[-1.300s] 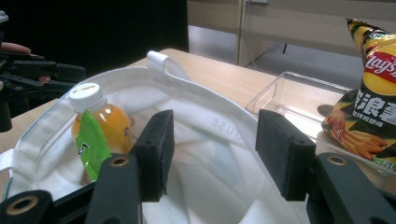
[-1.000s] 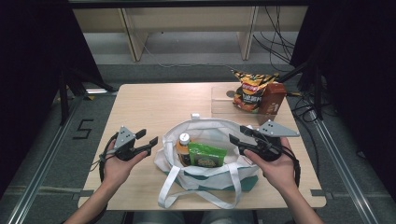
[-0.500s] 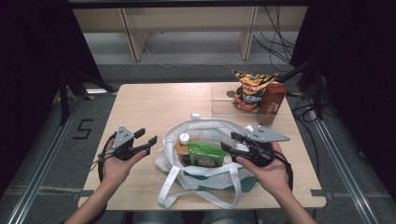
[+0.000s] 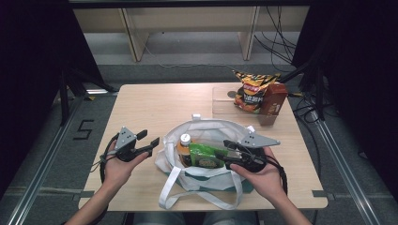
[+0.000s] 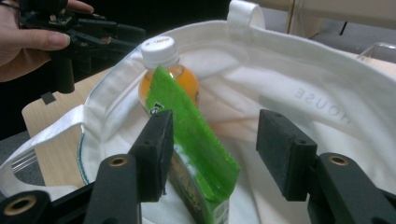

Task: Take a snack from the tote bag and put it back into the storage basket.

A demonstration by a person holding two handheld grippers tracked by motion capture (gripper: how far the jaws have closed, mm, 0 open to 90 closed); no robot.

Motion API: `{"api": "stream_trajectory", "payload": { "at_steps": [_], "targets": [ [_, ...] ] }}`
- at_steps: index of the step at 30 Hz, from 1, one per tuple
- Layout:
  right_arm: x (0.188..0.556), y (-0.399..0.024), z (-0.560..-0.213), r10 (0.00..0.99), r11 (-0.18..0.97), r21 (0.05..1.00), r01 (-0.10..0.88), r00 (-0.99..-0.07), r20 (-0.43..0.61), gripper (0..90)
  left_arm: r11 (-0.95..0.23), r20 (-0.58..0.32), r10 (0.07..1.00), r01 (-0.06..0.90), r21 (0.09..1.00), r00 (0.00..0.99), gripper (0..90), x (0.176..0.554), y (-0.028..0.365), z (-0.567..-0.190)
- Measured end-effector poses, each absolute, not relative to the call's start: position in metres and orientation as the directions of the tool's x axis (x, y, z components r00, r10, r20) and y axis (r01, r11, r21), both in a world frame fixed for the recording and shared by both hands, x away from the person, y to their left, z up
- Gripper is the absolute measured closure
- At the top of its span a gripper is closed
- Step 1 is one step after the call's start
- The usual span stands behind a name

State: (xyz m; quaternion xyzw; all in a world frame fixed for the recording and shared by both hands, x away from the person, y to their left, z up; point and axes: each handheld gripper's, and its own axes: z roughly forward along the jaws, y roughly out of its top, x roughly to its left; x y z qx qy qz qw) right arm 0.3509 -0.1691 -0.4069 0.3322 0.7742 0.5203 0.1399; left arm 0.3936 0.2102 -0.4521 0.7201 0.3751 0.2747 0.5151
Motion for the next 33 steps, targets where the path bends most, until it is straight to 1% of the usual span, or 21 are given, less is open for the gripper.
{"api": "stream_trajectory", "payload": {
  "at_steps": [1,2,3,4,5,7,8,9,11,13,14,16,18,20,24,25,26,27,31,32,33],
  "targets": [
    [0.351,-0.169,-0.407,0.662,0.25,0.89,0.381,-0.739,0.13,47.4,-0.184,0.008,0.817,0.248,0.951,0.577,39.9,0.395,0.21,-0.453],
    [0.352,-0.168,-0.409,0.657,0.249,0.893,0.374,-0.743,0.128,47.8,-0.185,0.004,0.825,0.264,0.947,0.566,39.9,0.393,0.209,-0.453],
    [0.353,-0.168,-0.411,0.654,0.255,0.893,0.371,-0.747,0.124,47.9,-0.195,0.017,0.816,0.247,0.949,0.577,39.9,0.395,0.21,-0.453],
    [0.351,-0.168,-0.411,0.665,0.257,0.883,0.394,-0.735,0.135,48.1,-0.191,0.01,0.821,0.259,0.947,0.57,39.9,0.394,0.21,-0.453],
    [0.352,-0.167,-0.411,0.661,0.26,0.885,0.388,-0.739,0.13,48.6,-0.193,0.012,0.82,0.257,0.947,0.572,39.9,0.394,0.21,-0.453],
    [0.355,-0.167,-0.412,0.656,0.274,0.899,0.341,-0.75,0.084,49.0,-0.192,0.011,0.82,0.257,0.947,0.572,39.9,0.394,0.21,-0.453],
    [0.354,-0.166,-0.412,0.649,0.274,0.892,0.359,-0.754,0.104,49.3,-0.188,0.006,0.821,0.26,0.947,0.57,39.9,0.394,0.209,-0.453],
    [0.355,-0.165,-0.413,0.639,0.278,0.895,0.349,-0.763,0.098,49.4,-0.188,0.007,0.821,0.259,0.947,0.571,39.9,0.394,0.209,-0.453],
    [0.352,-0.163,-0.414,0.655,0.26,0.888,0.378,-0.745,0.125,50.7,-0.188,0.007,0.821,0.259,0.947,0.571,39.9,0.394,0.209,-0.453],
    [0.353,-0.164,-0.415,0.657,0.28,0.884,0.374,-0.746,0.108,53.2,-0.189,0.009,0.821,0.258,0.947,0.571,39.9,0.394,0.209,-0.453],
    [0.355,-0.165,-0.416,0.642,0.291,0.888,0.356,-0.761,0.094,54.0,-0.192,0.011,0.819,0.256,0.947,0.573,39.9,0.394,0.209,-0.453],
    [0.353,-0.165,-0.416,0.654,0.279,0.876,0.393,-0.746,0.127,56.4,-0.189,0.008,0.821,0.258,0.948,0.571,39.9,0.394,0.209,-0.454],
    [0.352,-0.164,-0.418,0.65,0.283,0.876,0.391,-0.75,0.124,60.2,-0.198,0.016,0.819,0.255,0.947,0.574,39.9,0.395,0.21,-0.454],
    [0.352,-0.163,-0.419,0.644,0.284,0.88,0.38,-0.756,0.119,63.1,-0.189,0.008,0.821,0.259,0.947,0.571,39.9,0.394,0.209,-0.454],
    [0.354,-0.164,-0.421,0.634,0.316,0.884,0.345,-0.77,0.073,66.9,-0.192,0.012,0.821,0.257,0.947,0.57,39.9,0.394,0.209,-0.453],
    [0.351,-0.162,-0.421,0.638,0.301,0.876,0.378,-0.762,0.109,67.8,-0.192,0.012,0.821,0.256,0.947,0.57,39.9,0.394,0.209,-0.453],
    [0.351,-0.162,-0.421,0.635,0.303,0.872,0.383,-0.764,0.115,68.4,-0.193,0.013,0.821,0.256,0.947,0.571,39.9,0.394,0.21,-0.453],
    [0.352,-0.163,-0.421,0.63,0.316,0.878,0.36,-0.772,0.089,69.1,-0.189,0.008,0.822,0.259,0.947,0.57,39.9,0.394,0.209,-0.453],
    [0.35,-0.163,-0.422,0.635,0.313,0.867,0.389,-0.764,0.113,75.3,-0.197,0.017,0.82,0.254,0.947,0.572,40.0,0.394,0.21,-0.453],
    [0.353,-0.165,-0.423,0.623,0.323,0.878,0.353,-0.778,0.084,77.0,-0.199,0.019,0.82,0.253,0.947,0.572,39.9,0.394,0.21,-0.453],
    [0.353,-0.166,-0.423,0.618,0.326,0.875,0.357,-0.781,0.088,79.0,-0.193,0.012,0.822,0.257,0.947,0.57,39.9,0.394,0.209,-0.453]
  ]
}}
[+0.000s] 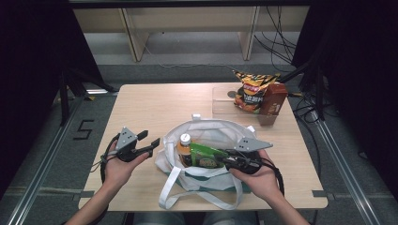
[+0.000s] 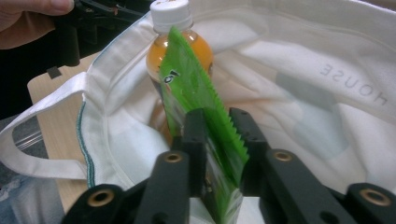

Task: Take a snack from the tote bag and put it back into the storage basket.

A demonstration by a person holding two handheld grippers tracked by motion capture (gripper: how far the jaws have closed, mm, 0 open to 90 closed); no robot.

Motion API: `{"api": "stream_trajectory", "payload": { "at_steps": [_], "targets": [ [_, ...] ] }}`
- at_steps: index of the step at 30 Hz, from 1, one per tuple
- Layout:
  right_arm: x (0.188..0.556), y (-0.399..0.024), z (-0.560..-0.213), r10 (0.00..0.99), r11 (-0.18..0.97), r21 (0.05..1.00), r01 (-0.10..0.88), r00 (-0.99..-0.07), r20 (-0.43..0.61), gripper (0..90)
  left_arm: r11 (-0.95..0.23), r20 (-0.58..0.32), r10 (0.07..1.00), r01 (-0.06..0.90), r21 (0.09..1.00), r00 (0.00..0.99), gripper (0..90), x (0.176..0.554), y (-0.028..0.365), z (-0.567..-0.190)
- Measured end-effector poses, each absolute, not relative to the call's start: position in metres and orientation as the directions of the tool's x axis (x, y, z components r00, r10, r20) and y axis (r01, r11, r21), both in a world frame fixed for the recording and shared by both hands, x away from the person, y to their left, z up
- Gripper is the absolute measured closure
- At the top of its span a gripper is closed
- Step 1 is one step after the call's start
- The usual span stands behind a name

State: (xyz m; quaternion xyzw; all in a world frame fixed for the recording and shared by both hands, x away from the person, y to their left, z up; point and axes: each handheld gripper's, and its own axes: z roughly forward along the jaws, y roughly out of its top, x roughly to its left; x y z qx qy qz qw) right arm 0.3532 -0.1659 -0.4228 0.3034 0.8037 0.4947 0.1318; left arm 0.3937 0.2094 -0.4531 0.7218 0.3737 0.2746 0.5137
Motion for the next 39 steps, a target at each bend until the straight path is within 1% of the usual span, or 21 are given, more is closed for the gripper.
{"api": "stream_trajectory", "payload": {
  "at_steps": [1,4,7,8,9,10,15,18,20,21,23,24,25,27,28,29,30,31,32,37,39],
  "targets": [
    [0.352,-0.166,-0.423,0.621,0.322,0.871,0.371,-0.778,0.102,80.6,-0.196,0.018,0.821,0.252,0.948,0.571,39.9,0.394,0.21,-0.453],
    [0.352,-0.166,-0.423,0.623,0.321,0.874,0.366,-0.776,0.097,85.8,-0.188,0.007,0.827,0.265,0.946,0.563,39.9,0.393,0.21,-0.453],
    [0.351,-0.166,-0.422,0.621,0.325,0.875,0.357,-0.779,0.088,88.2,-0.192,0.017,0.817,0.244,0.95,0.577,39.9,0.395,0.21,-0.453],
    [0.351,-0.166,-0.422,0.619,0.338,0.873,0.351,-0.782,0.074,88.7,-0.192,0.016,0.817,0.245,0.95,0.576,39.9,0.395,0.21,-0.453],
    [0.35,-0.165,-0.421,0.62,0.335,0.871,0.36,-0.78,0.084,89.0,-0.192,0.013,0.822,0.255,0.948,0.569,39.9,0.394,0.209,-0.453],
    [0.352,-0.166,-0.422,0.609,0.349,0.878,0.329,-0.791,0.054,89.3,-0.189,0.01,0.824,0.258,0.947,0.567,39.9,0.393,0.209,-0.453],
    [0.349,-0.166,-0.421,0.616,0.34,0.875,0.345,-0.785,0.071,90.0,-0.196,0.022,0.816,0.242,0.95,0.578,39.9,0.395,0.21,-0.453],
    [0.352,-0.167,-0.42,0.609,0.359,0.887,0.291,-0.793,0.014,90.0,-0.192,0.017,0.818,0.245,0.95,0.576,40.0,0.395,0.21,-0.453],
    [0.351,-0.166,-0.42,0.605,0.353,0.889,0.29,-0.796,0.019,90.0,-0.195,0.016,0.823,0.256,0.947,0.567,40.0,0.394,0.211,-0.452],
    [0.349,-0.164,-0.421,0.62,0.336,0.888,0.314,-0.783,0.043,90.0,-0.194,0.015,0.823,0.256,0.947,0.568,40.0,0.394,0.21,-0.452],
    [0.349,-0.166,-0.419,0.609,0.361,0.884,0.295,-0.793,0.016,90.0,-0.191,0.012,0.823,0.258,0.947,0.567,40.0,0.393,0.21,-0.452],
    [0.35,-0.166,-0.419,0.603,0.366,0.888,0.279,-0.798,0.003,90.0,-0.196,0.021,0.816,0.243,0.95,0.577,39.9,0.395,0.21,-0.453],
    [0.348,-0.165,-0.418,0.61,0.36,0.885,0.296,-0.793,0.018,90.0,-0.199,0.024,0.816,0.241,0.95,0.578,40.0,0.395,0.211,-0.453],
    [0.349,-0.165,-0.417,0.603,0.369,0.887,0.276,-0.798,-0.002,90.0,-0.197,0.022,0.816,0.242,0.95,0.578,39.9,0.395,0.21,-0.453],
    [0.35,-0.166,-0.416,0.599,0.376,0.895,0.238,-0.8,-0.039,90.0,-0.19,0.015,0.817,0.245,0.951,0.576,40.0,0.395,0.21,-0.453],
    [0.349,-0.166,-0.415,0.61,0.367,0.896,0.248,-0.792,-0.031,90.0,-0.191,0.016,0.817,0.245,0.95,0.576,40.0,0.395,0.21,-0.453],
    [0.347,-0.166,-0.414,0.611,0.364,0.889,0.28,-0.792,0.0,90.0,-0.197,0.022,0.816,0.241,0.95,0.578,40.0,0.395,0.21,-0.453],
    [0.348,-0.167,-0.413,0.604,0.375,0.892,0.254,-0.797,-0.027,90.0,-0.193,0.019,0.817,0.243,0.951,0.576,39.9,0.395,0.21,-0.453],
    [0.347,-0.167,-0.412,0.61,0.367,0.892,0.263,-0.792,-0.017,90.0,-0.188,0.009,0.825,0.259,0.947,0.565,39.9,0.393,0.21,-0.452],
    [0.349,-0.169,-0.407,0.611,0.367,0.903,0.223,-0.79,-0.053,90.0,-0.185,0.01,0.827,0.255,0.949,0.562,40.0,0.393,0.211,-0.451],
    [0.348,-0.168,-0.406,0.622,0.354,0.909,0.221,-0.781,-0.053,90.0,-0.183,0.007,0.828,0.257,0.949,0.561,40.0,0.393,0.211,-0.452]
  ]
}}
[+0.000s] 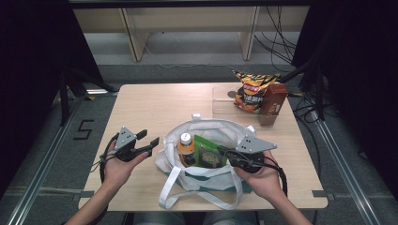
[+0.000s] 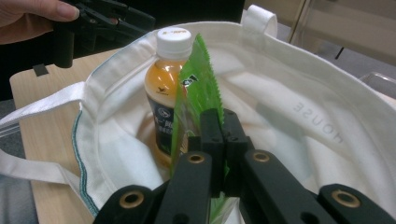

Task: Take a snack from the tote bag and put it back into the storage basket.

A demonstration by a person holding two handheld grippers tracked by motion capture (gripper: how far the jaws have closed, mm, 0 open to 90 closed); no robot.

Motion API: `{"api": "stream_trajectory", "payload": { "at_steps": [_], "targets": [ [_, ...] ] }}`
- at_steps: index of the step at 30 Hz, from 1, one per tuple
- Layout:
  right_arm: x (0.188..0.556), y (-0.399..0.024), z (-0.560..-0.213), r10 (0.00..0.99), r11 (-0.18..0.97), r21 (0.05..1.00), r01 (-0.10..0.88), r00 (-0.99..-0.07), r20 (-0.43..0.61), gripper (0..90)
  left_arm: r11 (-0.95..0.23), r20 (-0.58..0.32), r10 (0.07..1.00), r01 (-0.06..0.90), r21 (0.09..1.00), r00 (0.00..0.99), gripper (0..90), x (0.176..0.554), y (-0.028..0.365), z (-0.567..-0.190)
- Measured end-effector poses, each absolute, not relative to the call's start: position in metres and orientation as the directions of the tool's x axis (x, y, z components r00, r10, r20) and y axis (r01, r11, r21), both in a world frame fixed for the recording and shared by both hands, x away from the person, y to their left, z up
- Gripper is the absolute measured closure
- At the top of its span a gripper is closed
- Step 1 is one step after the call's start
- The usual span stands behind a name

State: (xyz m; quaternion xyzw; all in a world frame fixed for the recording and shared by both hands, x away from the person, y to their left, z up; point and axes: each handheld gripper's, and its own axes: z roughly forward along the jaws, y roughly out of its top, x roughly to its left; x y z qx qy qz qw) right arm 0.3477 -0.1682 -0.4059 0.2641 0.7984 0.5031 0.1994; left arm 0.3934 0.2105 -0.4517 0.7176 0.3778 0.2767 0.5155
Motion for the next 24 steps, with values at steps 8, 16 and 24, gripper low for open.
{"api": "stream_trajectory", "payload": {
  "at_steps": [8,16,24],
  "targets": [
    [0.348,-0.17,-0.4,0.626,0.359,0.914,0.186,-0.775,-0.088,90.0,-0.183,0.007,0.828,0.258,0.949,0.561,40.0,0.394,0.211,-0.452],
    [0.347,-0.174,-0.392,0.64,0.337,0.924,0.182,-0.764,-0.083,90.0,-0.176,0.0,0.829,0.26,0.95,0.559,40.0,0.393,0.21,-0.452],
    [0.347,-0.175,-0.383,0.634,0.347,0.924,0.158,-0.766,-0.107,90.0,-0.178,0.002,0.828,0.261,0.949,0.56,40.0,0.393,0.21,-0.453]
  ]
}}
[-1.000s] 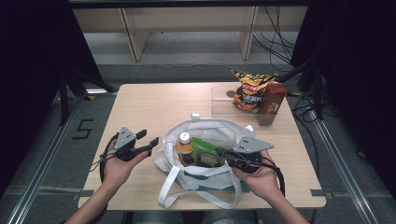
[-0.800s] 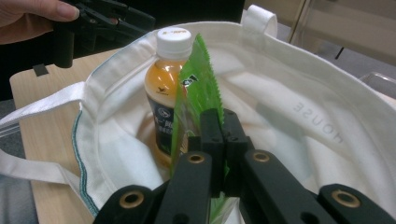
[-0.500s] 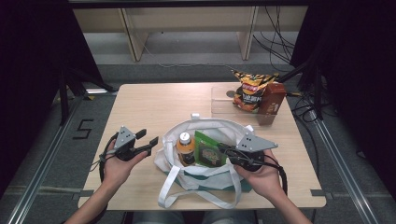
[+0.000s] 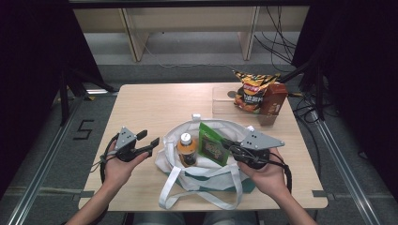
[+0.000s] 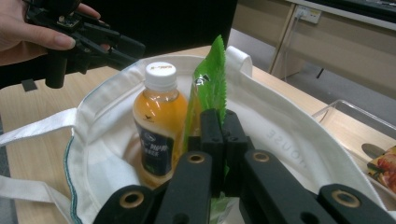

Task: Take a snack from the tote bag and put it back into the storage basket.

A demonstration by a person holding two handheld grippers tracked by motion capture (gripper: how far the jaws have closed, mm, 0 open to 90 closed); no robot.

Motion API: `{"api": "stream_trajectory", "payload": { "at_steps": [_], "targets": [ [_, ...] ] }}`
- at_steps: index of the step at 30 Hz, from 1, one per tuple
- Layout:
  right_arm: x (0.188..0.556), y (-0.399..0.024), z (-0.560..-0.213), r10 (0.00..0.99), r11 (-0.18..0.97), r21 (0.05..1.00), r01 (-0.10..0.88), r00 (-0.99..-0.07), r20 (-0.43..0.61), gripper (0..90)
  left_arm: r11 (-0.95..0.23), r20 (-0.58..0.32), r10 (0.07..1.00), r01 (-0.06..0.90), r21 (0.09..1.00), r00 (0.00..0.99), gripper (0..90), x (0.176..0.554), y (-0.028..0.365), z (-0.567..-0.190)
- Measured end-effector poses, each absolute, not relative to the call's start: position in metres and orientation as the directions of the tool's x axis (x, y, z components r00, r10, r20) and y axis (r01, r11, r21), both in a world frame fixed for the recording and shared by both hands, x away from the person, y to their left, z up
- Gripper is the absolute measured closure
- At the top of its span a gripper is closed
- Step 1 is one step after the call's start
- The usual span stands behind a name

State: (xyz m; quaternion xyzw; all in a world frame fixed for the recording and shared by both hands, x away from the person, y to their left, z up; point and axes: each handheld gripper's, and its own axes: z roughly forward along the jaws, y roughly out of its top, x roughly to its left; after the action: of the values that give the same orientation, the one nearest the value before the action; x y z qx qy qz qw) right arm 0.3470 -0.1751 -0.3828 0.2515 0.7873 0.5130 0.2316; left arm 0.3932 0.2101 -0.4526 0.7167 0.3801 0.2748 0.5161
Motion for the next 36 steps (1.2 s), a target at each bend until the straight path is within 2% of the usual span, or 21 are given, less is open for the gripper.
{"api": "stream_trajectory", "payload": {
  "at_steps": [8,23,27,29,36],
  "targets": [
    [0.346,-0.178,-0.376,0.638,0.351,0.928,0.126,-0.758,-0.138,90.0,-0.18,0.004,0.83,0.261,0.948,0.558,40.0,0.393,0.211,-0.453],
    [0.343,-0.186,-0.365,0.645,0.331,0.937,0.114,-0.752,-0.137,90.0,-0.175,-0.001,0.832,0.265,0.948,0.554,40.0,0.394,0.211,-0.453],
    [0.342,-0.186,-0.364,0.65,0.314,0.939,0.139,-0.752,-0.107,90.0,-0.176,0.0,0.832,0.265,0.948,0.555,40.0,0.394,0.211,-0.454],
    [0.343,-0.187,-0.362,0.643,0.331,0.939,0.098,-0.751,-0.148,90.0,-0.175,-0.001,0.833,0.265,0.948,0.554,40.0,0.395,0.211,-0.454],
    [0.339,-0.191,-0.356,0.653,0.313,0.944,0.104,-0.745,-0.134,90.0,-0.18,0.003,0.832,0.265,0.947,0.555,40.1,0.395,0.21,-0.454]
  ]
}}
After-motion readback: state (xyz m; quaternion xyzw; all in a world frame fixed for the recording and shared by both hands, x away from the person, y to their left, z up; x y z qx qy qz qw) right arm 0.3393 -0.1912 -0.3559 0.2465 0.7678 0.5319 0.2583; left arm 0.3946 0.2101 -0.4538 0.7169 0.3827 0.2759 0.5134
